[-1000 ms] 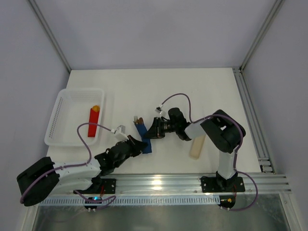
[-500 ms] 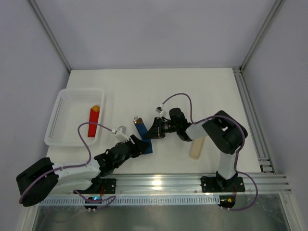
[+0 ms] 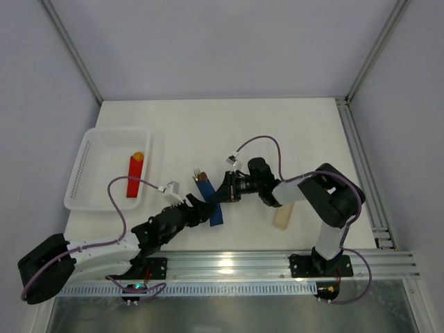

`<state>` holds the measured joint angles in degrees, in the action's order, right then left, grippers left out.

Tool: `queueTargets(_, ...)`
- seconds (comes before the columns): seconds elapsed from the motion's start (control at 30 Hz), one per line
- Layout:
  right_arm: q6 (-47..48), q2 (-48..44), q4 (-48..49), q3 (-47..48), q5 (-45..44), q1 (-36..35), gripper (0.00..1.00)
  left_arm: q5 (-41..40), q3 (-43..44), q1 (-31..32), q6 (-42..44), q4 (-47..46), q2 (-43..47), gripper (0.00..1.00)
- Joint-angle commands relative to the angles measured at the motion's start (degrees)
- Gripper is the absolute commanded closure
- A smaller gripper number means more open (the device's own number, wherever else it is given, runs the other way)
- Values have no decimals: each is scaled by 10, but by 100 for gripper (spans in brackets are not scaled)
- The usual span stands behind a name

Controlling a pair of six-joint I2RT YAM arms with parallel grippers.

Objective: Place the utensils on the paper napkin and roll it up
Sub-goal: Roll the napkin.

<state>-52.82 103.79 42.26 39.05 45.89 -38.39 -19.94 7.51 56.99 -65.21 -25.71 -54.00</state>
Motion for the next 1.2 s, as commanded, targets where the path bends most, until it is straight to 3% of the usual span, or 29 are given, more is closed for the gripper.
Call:
queueTargets(0.0,4,-33,53,-9,20,-2,96,-21,-8,2,32,-6,25,34)
queueTargets(0.17,4,-46,63,-20,32,-2,96,-19,-14,2,18,3,50,26)
queueTargets(0.5,2,-64,76,-29,50,-11,96,-27,-8,2,10,-4,37,20)
queueTargets(0.77,10,-64,75,-39,54,-20,96,-40,21,1,30,10,46,18)
queueTargets(1.17,13,-76,49,-27,44,-21,96,-15,-19,-2,18,-28,57,21)
